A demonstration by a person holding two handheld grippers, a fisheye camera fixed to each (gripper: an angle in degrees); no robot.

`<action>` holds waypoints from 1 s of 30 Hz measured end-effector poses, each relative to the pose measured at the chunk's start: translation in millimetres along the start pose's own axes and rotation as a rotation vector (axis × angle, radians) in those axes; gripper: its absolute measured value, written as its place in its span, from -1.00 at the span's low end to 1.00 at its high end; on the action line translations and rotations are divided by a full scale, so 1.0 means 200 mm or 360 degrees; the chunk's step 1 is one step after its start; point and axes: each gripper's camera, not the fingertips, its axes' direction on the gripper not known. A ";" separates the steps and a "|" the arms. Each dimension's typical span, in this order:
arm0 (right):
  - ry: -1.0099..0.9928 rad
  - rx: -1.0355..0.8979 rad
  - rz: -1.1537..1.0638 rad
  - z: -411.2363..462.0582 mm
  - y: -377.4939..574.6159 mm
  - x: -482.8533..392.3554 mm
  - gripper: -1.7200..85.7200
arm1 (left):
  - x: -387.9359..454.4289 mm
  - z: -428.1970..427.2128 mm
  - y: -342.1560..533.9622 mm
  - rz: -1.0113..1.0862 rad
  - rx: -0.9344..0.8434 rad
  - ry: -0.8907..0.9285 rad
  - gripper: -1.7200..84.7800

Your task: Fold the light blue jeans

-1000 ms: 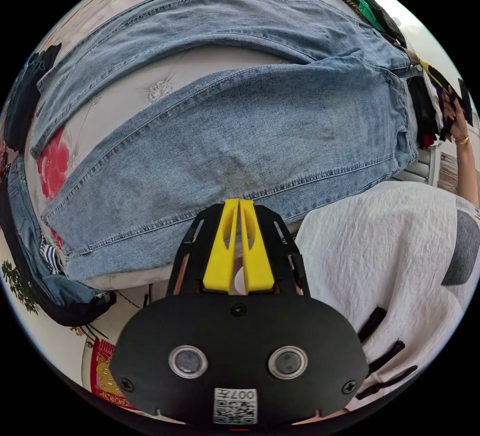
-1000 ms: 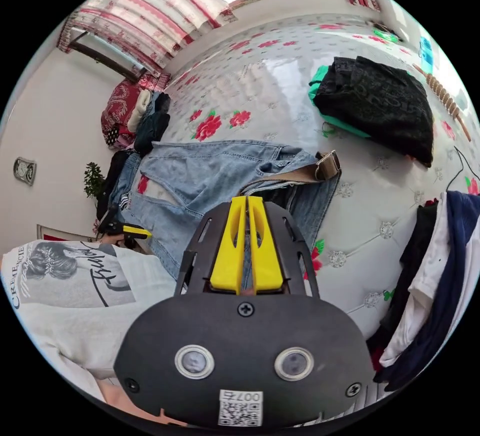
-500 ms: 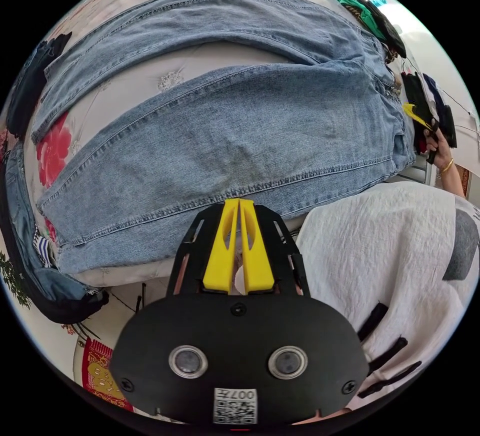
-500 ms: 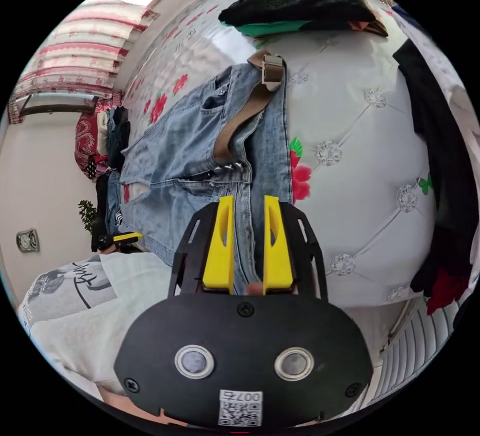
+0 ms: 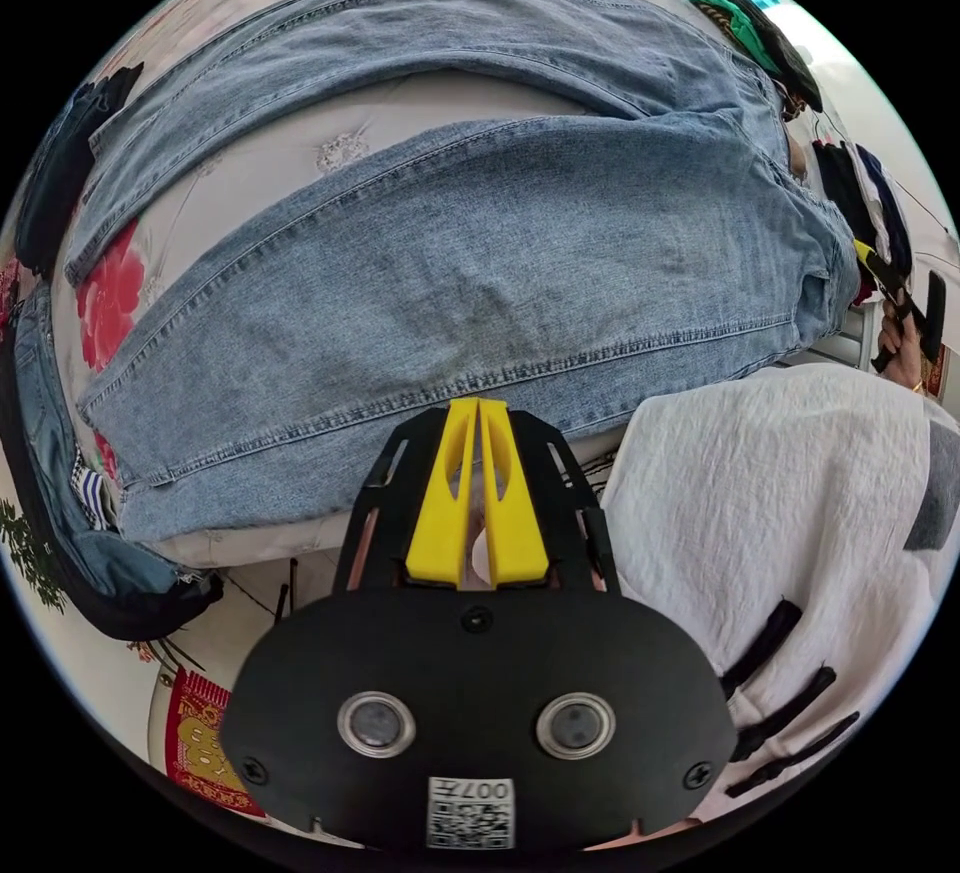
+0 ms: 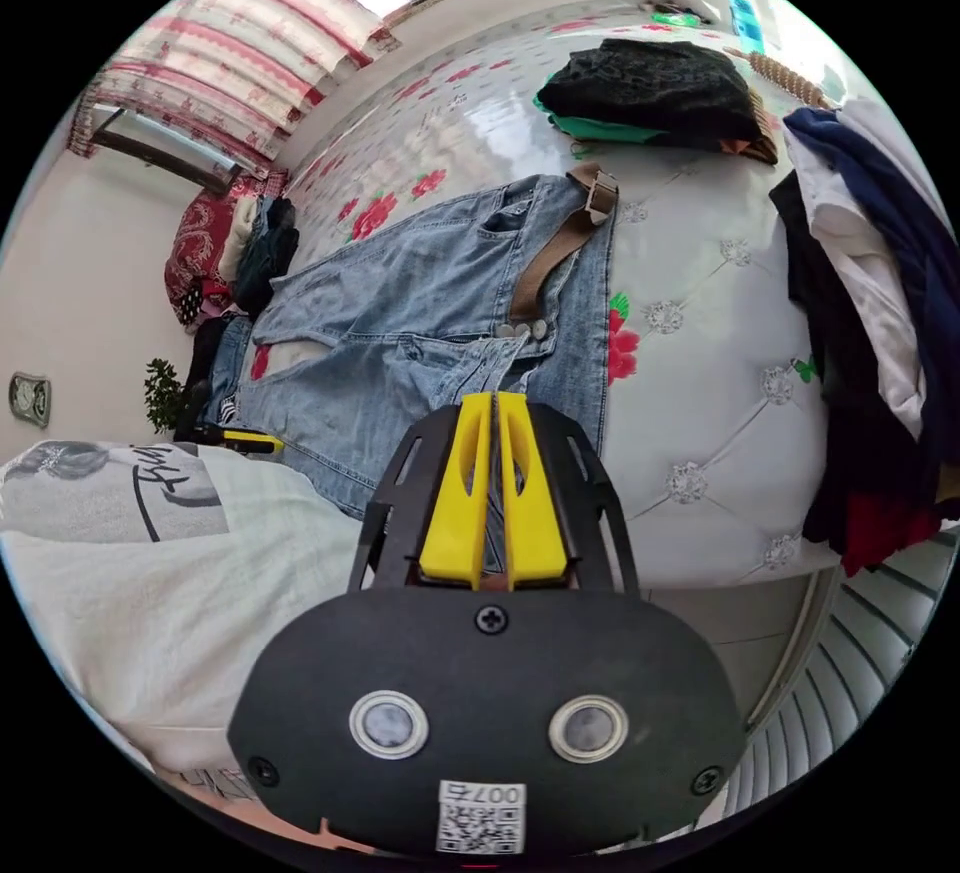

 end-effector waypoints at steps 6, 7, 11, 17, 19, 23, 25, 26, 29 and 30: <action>0.0148 0.0168 -0.0284 -0.12 -0.07 -0.29 -0.97 | -0.05 -0.04 0.08 -0.0012 0.0026 -0.0027 -0.98; 0.0281 0.0129 -0.0285 -0.08 -0.10 -0.32 -0.97 | -0.06 -0.04 0.10 -0.0022 0.0029 -0.0019 -0.98; 0.0494 -0.0235 -0.0060 0.29 -0.19 -0.17 -0.97 | -0.09 -0.01 0.16 -0.0057 0.0041 0.0018 -0.98; 0.0413 0.0081 0.0063 0.12 -0.06 -0.29 -0.96 | -0.16 -0.03 0.37 -0.0161 0.0101 0.0023 -0.98; 0.0388 0.0085 -0.0033 0.08 -0.02 -0.36 -0.96 | -0.22 -0.04 0.48 -0.0260 0.0176 0.0074 -0.98; 0.0287 -0.0169 -0.0300 0.27 0.03 -0.55 -0.95 | -0.35 -0.03 0.66 -0.0499 0.0292 0.0163 -0.98; 0.0422 -0.0351 -0.0395 0.42 0.06 -0.62 -0.96 | -0.47 -0.04 0.78 -0.0708 0.0378 0.0231 -0.98; 0.0581 -0.0490 -0.0430 0.52 0.09 -0.65 -0.96 | -0.50 -0.04 0.82 -0.0761 0.0409 0.0245 -0.98; 0.0677 -0.0525 -0.0489 0.52 0.07 -0.70 -0.96 | -0.66 -0.07 1.01 -0.1036 0.0544 0.0306 -0.98; 0.0693 -0.0549 -0.0480 0.52 0.05 -0.70 -0.96 | -0.73 -0.07 1.10 -0.1133 0.0601 0.0337 -0.98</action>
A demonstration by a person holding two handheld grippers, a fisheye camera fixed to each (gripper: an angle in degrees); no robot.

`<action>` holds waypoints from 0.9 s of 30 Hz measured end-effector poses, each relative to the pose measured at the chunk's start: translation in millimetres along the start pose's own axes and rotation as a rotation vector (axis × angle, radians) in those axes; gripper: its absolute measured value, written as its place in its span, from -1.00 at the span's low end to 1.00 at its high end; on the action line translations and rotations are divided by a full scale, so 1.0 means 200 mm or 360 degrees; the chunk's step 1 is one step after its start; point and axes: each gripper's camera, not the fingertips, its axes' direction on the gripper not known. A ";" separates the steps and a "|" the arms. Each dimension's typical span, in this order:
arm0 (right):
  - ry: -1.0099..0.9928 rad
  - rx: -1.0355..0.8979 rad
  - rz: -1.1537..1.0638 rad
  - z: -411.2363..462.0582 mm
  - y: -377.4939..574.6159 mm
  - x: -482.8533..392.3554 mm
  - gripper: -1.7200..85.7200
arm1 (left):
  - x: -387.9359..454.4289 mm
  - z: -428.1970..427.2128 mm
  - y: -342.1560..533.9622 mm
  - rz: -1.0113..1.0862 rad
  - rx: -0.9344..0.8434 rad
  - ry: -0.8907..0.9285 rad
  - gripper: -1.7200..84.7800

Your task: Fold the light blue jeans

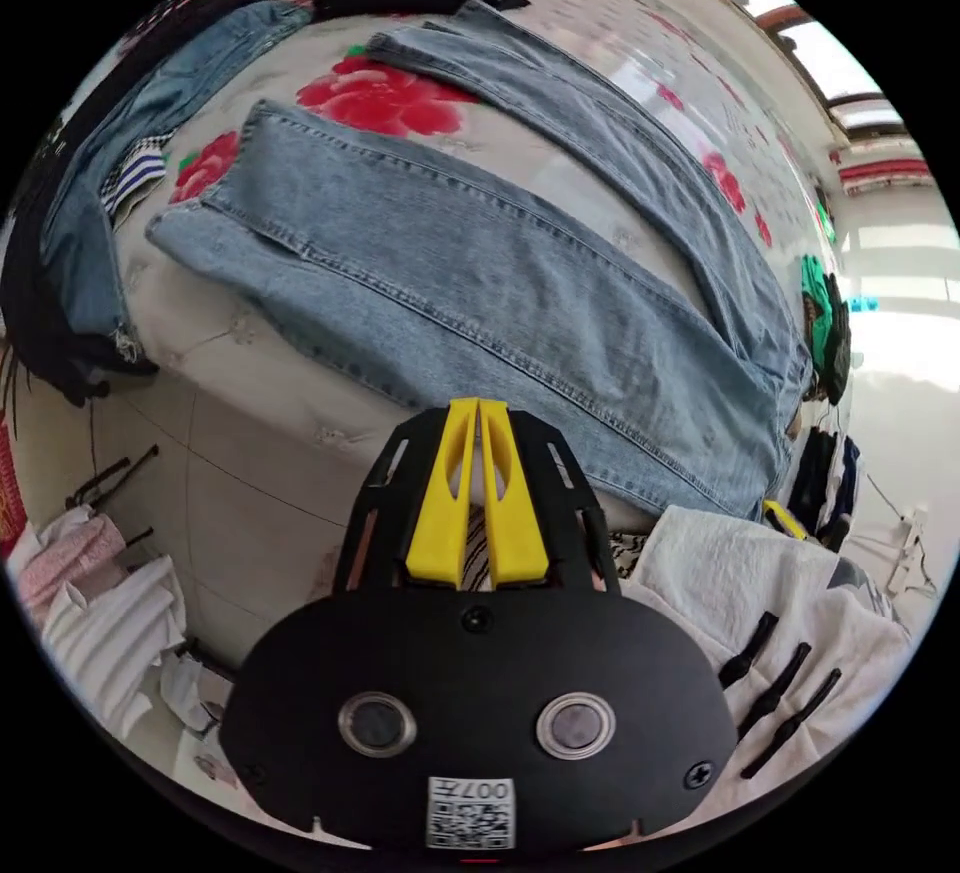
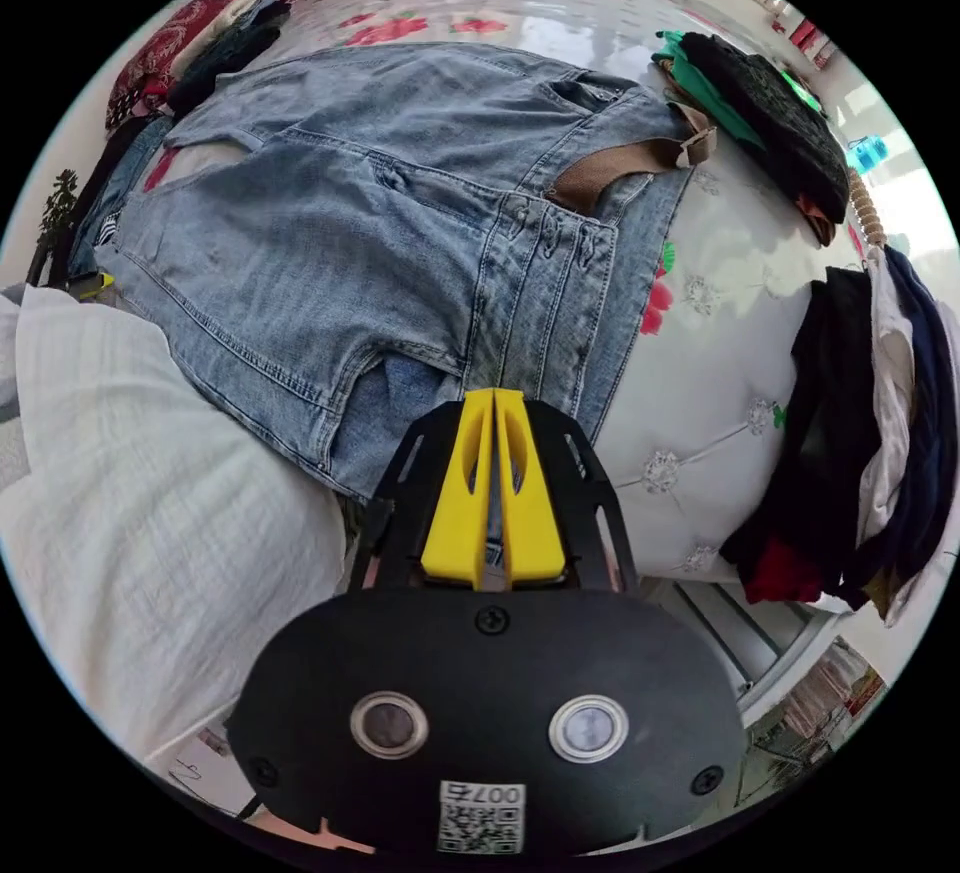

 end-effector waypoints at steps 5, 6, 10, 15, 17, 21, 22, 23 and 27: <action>0.0199 -0.0140 0.0146 0.00 -0.04 0.05 -0.97 | -0.41 -0.10 0.06 -0.0349 0.0140 0.0144 -0.98; 0.0185 -0.0146 0.0182 -0.01 -0.04 0.06 -0.97 | -0.51 -0.12 0.08 -0.0400 0.0165 0.0181 -0.98; 0.0166 0.0232 0.0320 -0.26 0.00 -0.10 -0.97 | -0.77 -0.15 0.11 -0.0512 0.0217 0.0161 -0.96; -0.0126 0.0423 0.0258 -0.36 -0.06 -0.45 -0.97 | -0.94 -0.25 0.08 -0.0366 0.0397 0.0036 -0.81; -0.0131 0.0342 0.0131 -0.30 -0.15 -0.67 -0.97 | -0.98 -0.29 0.04 -0.0258 0.0457 -0.0055 -0.78; -0.0093 0.0315 -0.0042 -0.27 -0.22 -0.97 -0.97 | -1.00 -0.29 -0.11 0.0149 0.0367 -0.0149 -0.72; -0.0095 0.0339 -0.0076 -0.29 -0.22 -1.04 -0.97 | -0.97 -0.27 -0.15 0.0310 0.0321 -0.0208 -0.73; -0.0107 0.0347 -0.0093 -0.29 -0.23 -1.10 -0.97 | -0.95 -0.26 -0.17 0.0390 0.0295 -0.0233 -0.74; -0.0187 0.0336 -0.0078 -0.26 -0.24 -1.18 -0.97 | -0.89 -0.18 -0.23 0.0641 0.0208 -0.0329 -0.79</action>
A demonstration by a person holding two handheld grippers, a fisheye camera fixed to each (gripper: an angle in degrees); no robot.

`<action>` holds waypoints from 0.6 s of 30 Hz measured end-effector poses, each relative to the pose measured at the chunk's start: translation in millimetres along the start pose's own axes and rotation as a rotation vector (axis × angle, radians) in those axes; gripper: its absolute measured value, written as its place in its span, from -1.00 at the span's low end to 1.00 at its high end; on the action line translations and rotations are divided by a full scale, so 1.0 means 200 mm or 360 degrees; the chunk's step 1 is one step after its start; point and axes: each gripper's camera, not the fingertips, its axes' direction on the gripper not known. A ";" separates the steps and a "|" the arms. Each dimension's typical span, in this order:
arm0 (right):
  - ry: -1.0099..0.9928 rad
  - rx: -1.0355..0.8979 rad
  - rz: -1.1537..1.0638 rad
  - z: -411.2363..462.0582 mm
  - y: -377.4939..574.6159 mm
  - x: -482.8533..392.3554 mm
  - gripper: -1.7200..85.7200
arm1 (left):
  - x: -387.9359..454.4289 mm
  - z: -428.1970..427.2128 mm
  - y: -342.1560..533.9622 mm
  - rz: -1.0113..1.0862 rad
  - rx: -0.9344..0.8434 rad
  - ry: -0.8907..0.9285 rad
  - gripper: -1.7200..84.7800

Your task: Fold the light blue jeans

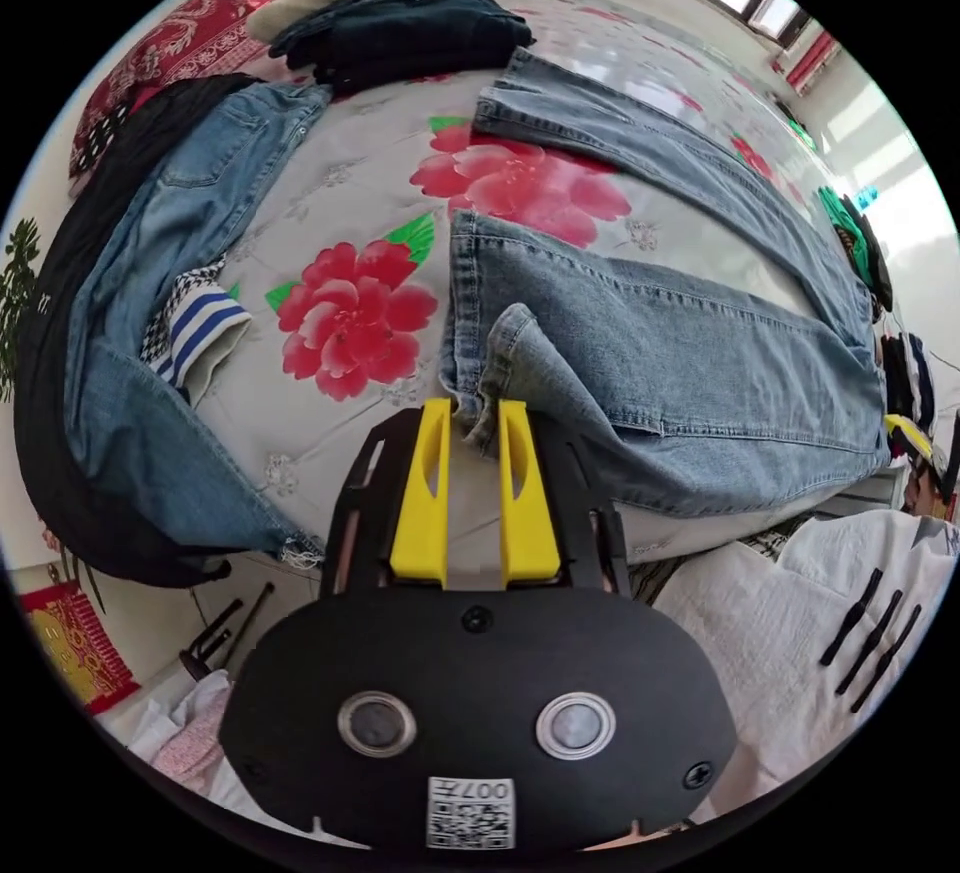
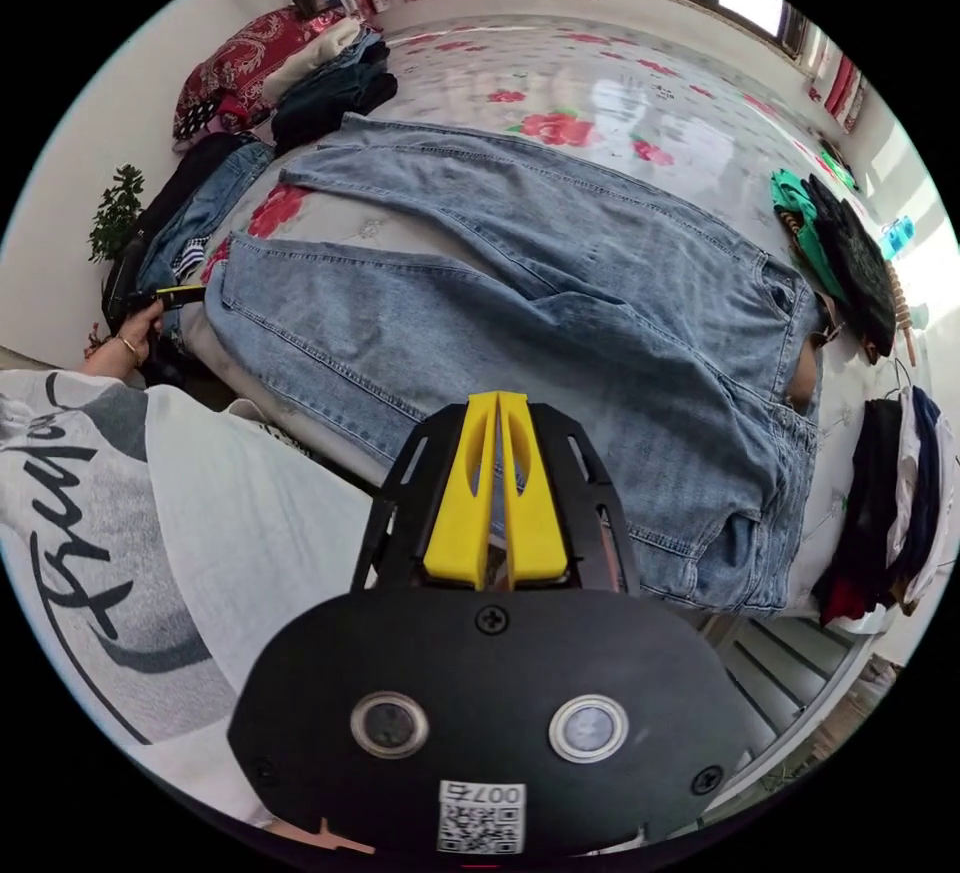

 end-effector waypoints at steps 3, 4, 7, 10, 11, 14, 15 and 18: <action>-0.0064 -0.0009 0.0060 0.03 0.02 -0.01 -0.97 | -0.06 -0.04 0.04 -0.0053 0.0000 0.0040 -0.79; -0.0087 0.0003 0.0097 0.04 0.04 0.00 -0.97 | -0.09 -0.07 0.08 -0.0068 0.0029 0.0046 -0.80; -0.0144 0.0055 0.0176 0.05 0.07 0.03 -0.97 | -0.15 -0.17 0.22 -0.0108 0.0113 -0.0026 -0.81; -0.0154 0.0088 0.0217 0.07 0.09 0.04 -0.97 | -0.18 -0.24 0.36 -0.0135 0.0222 -0.0066 -0.82; -0.0161 0.0096 0.0229 0.08 0.09 0.04 -0.97 | -0.18 -0.24 0.37 -0.0115 0.0239 -0.0058 -0.82; -0.0226 0.0094 0.0217 0.11 0.07 0.04 -0.97 | -0.14 -0.23 0.36 0.0048 0.0263 -0.0077 -0.83; -0.0232 0.0094 0.0207 0.12 0.07 0.04 -0.97 | -0.12 -0.20 0.32 0.0098 0.0237 -0.0082 -0.84; -0.0222 0.0083 0.0164 0.13 0.04 0.03 -0.97 | -0.12 -0.11 0.24 0.0135 0.0140 -0.0164 -0.89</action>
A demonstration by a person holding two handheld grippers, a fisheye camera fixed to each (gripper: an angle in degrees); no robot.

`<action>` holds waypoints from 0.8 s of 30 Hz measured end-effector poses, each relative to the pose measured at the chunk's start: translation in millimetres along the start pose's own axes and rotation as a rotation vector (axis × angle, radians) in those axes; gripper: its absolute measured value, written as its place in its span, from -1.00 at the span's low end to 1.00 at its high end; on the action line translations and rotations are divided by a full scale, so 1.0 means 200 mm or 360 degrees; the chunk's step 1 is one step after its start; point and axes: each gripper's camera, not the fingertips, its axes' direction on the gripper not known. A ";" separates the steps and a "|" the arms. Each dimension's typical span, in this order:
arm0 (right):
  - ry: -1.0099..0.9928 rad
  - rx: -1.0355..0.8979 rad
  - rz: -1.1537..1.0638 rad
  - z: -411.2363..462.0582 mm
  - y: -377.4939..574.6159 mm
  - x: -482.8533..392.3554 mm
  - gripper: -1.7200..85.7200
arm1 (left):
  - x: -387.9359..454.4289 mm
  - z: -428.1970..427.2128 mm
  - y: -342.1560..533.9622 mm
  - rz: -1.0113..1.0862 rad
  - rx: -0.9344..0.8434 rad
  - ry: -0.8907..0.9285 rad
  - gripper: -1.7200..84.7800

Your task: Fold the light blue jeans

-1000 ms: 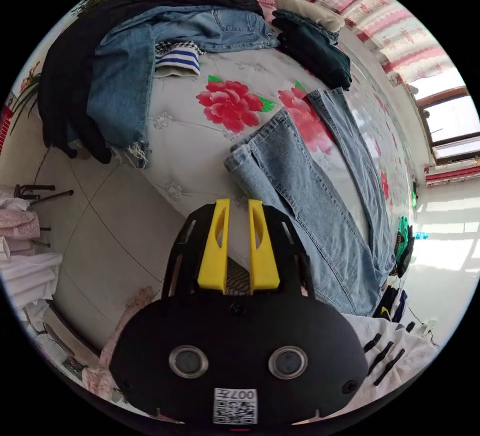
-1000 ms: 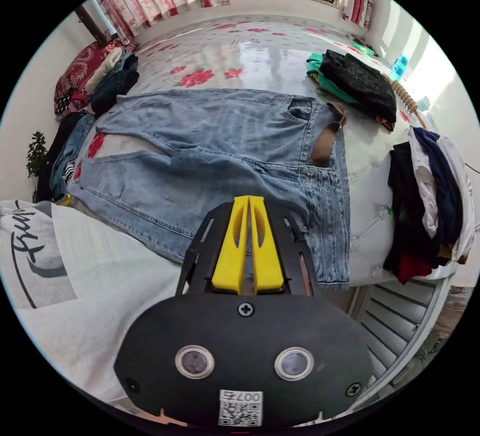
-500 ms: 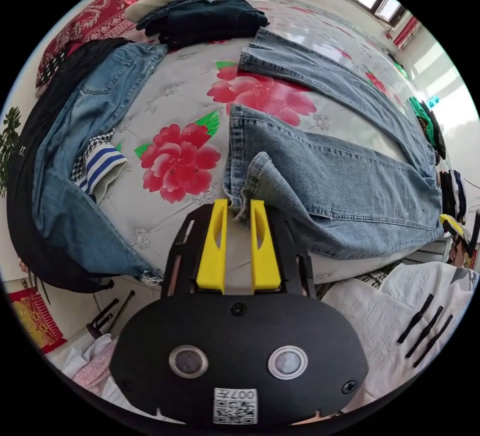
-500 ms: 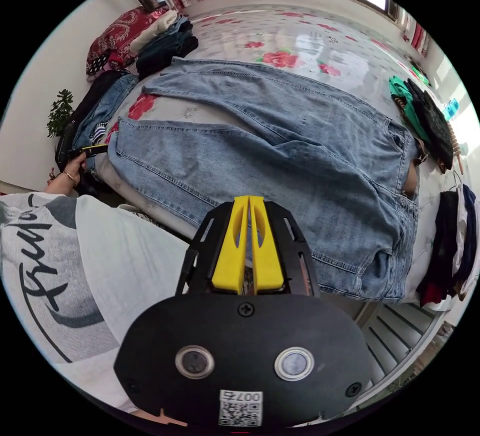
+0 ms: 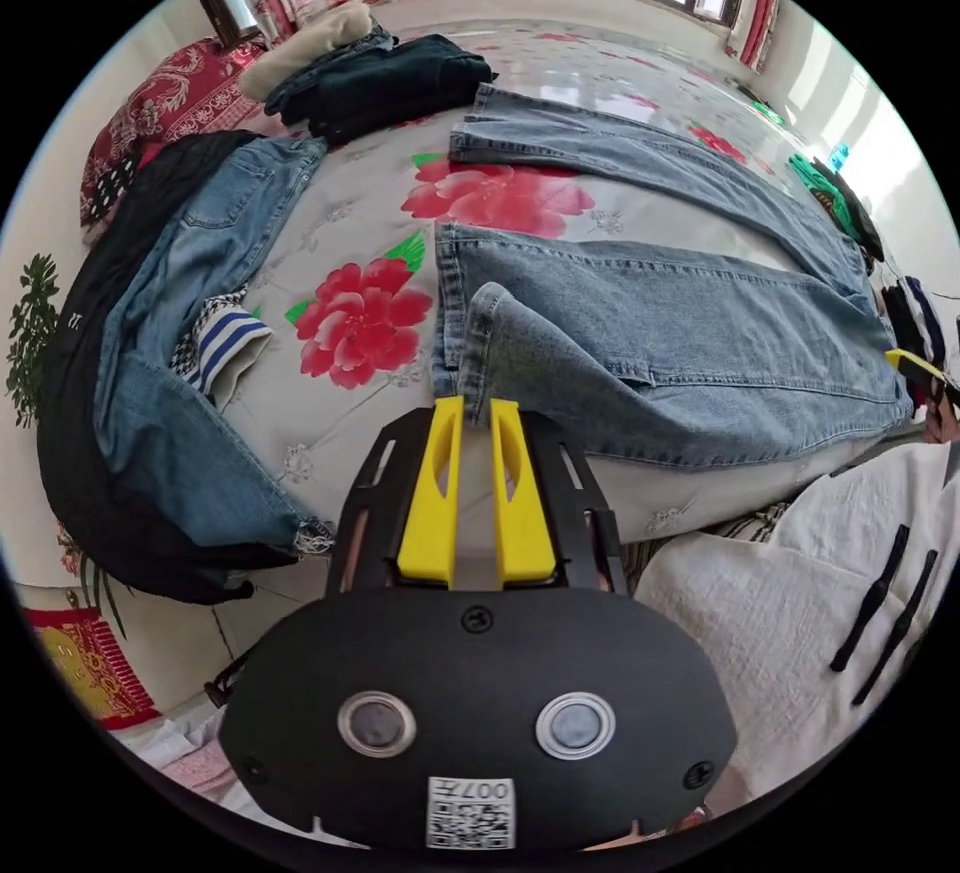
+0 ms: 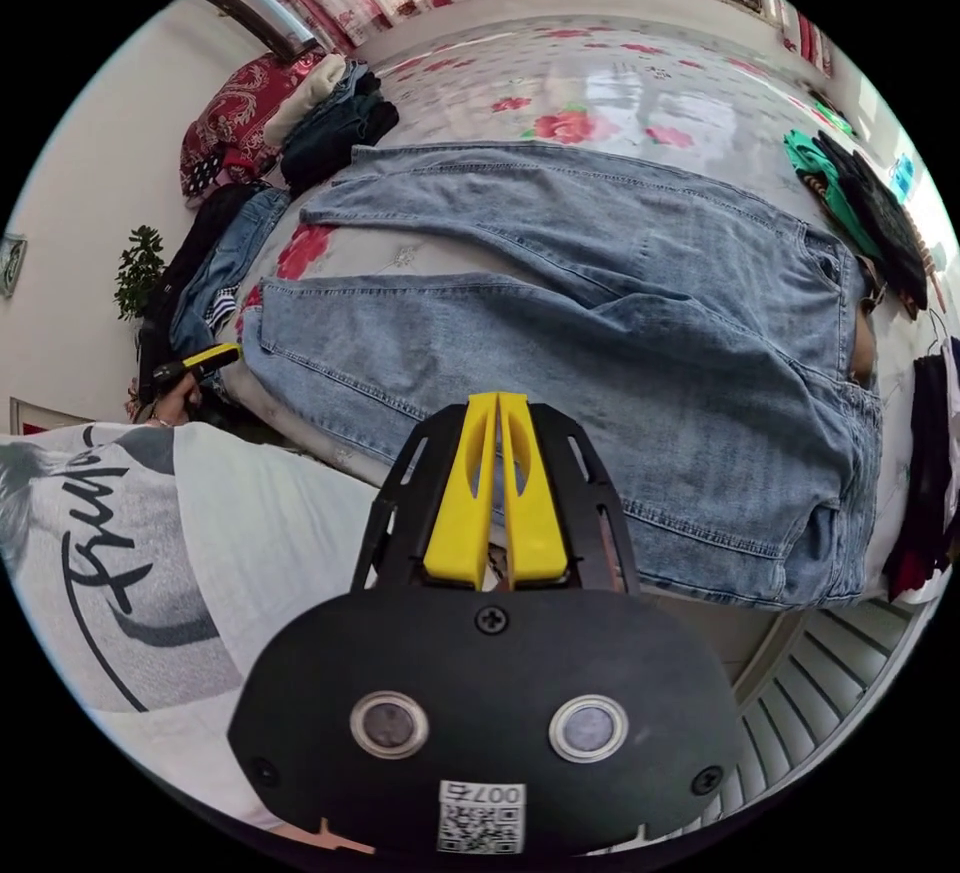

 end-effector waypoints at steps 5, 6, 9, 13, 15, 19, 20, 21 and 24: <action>0.0017 -0.0023 0.0005 0.03 0.00 0.08 -0.97 | -0.12 -0.09 -0.03 -0.0009 -0.0123 0.0080 -0.97; 0.0009 -0.0021 0.0013 0.03 0.00 0.09 -0.97 | -0.17 -0.15 -0.01 -0.0029 -0.0131 0.0116 -0.97; -0.0022 -0.0008 0.0043 0.04 0.01 0.17 -0.97 | -0.32 -0.31 0.08 -0.0132 -0.0081 0.0252 -0.98; -0.0035 -0.0012 0.0047 0.06 0.04 0.26 -0.97 | -0.57 -0.11 0.31 -0.0572 -0.0378 0.0528 -0.98; -0.0061 -0.0018 0.0046 0.07 0.06 0.31 -0.97 | -0.62 -0.04 0.39 -0.0698 -0.0402 0.0605 -0.98; -0.0108 0.0047 0.0112 0.01 0.17 0.45 -0.97 | -0.67 -0.12 0.44 -0.0727 -0.0202 0.0600 -0.98; -0.0119 0.0075 0.0166 -0.01 0.22 0.51 -0.97 | -0.69 -0.12 0.44 -0.0745 -0.0192 0.0618 -0.98; -0.0128 0.0089 0.0200 -0.03 0.24 0.55 -0.97 | -0.73 -0.12 0.46 -0.0796 -0.0171 0.0666 -0.98; -0.0207 0.0196 0.0421 -0.10 0.42 0.77 -0.96 | -0.83 -0.15 0.53 -0.0951 -0.0021 0.0748 -0.97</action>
